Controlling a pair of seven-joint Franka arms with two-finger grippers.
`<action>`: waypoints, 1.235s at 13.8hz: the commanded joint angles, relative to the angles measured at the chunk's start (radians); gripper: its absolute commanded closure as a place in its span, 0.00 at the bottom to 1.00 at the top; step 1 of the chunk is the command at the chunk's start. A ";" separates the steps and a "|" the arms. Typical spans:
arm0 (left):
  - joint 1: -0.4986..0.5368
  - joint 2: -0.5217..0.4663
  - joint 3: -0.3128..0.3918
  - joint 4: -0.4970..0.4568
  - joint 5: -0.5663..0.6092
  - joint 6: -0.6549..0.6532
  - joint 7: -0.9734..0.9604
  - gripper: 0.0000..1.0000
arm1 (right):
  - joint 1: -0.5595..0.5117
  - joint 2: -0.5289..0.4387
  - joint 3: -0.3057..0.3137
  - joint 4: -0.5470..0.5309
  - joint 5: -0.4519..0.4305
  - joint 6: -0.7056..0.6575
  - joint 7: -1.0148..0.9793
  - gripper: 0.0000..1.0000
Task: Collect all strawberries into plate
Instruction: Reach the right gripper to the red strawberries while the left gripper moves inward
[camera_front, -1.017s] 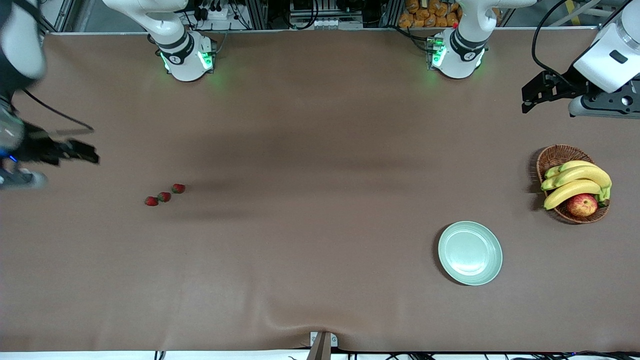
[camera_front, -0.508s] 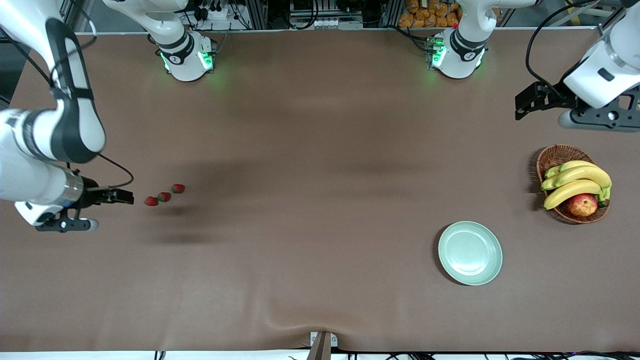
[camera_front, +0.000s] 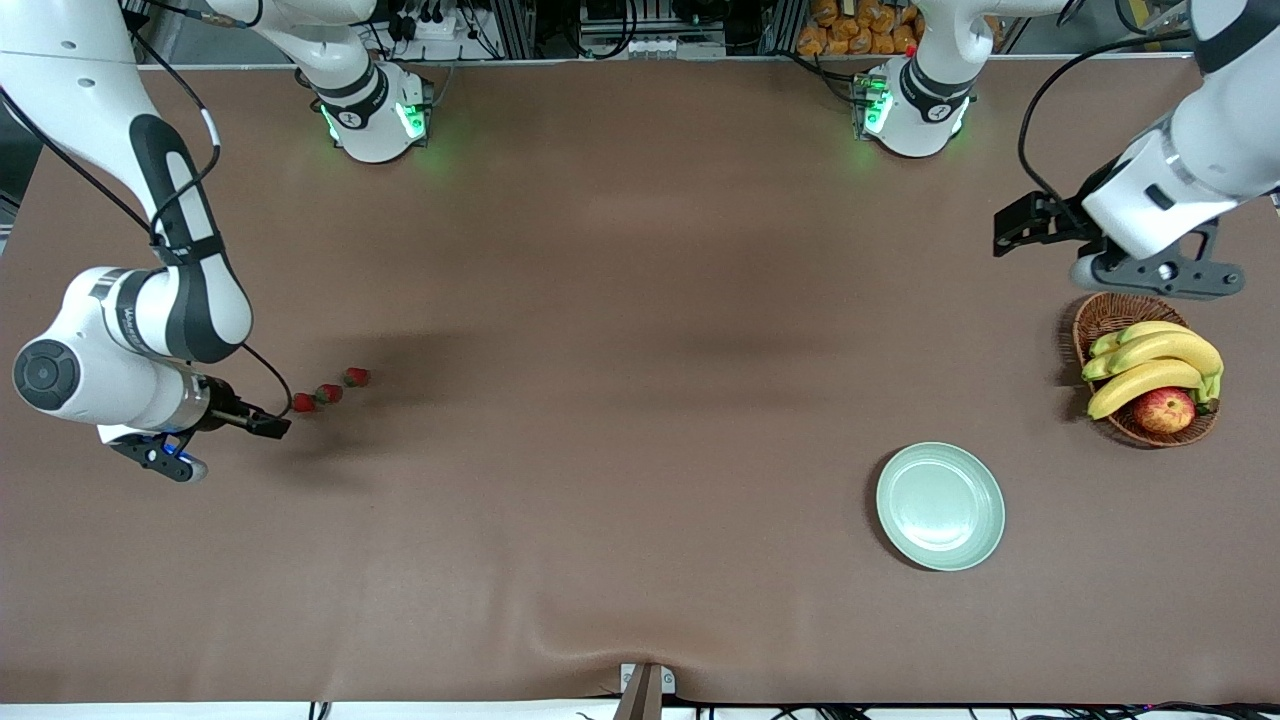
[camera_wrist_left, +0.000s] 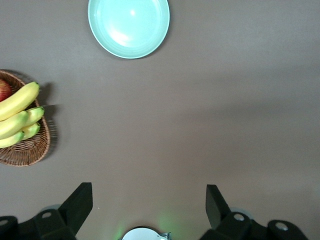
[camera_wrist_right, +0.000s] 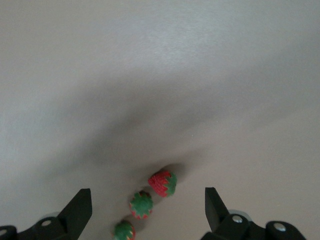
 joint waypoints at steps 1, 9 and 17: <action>-0.042 0.055 -0.003 0.022 -0.023 0.039 -0.084 0.00 | -0.003 0.025 0.010 -0.006 0.012 0.042 0.194 0.00; -0.225 0.270 -0.002 0.042 -0.031 0.212 -0.372 0.00 | -0.021 0.091 0.010 -0.014 0.012 0.068 0.221 0.00; -0.377 0.471 -0.002 0.123 -0.031 0.317 -0.683 0.00 | -0.026 0.108 0.010 -0.038 0.012 0.071 0.207 0.00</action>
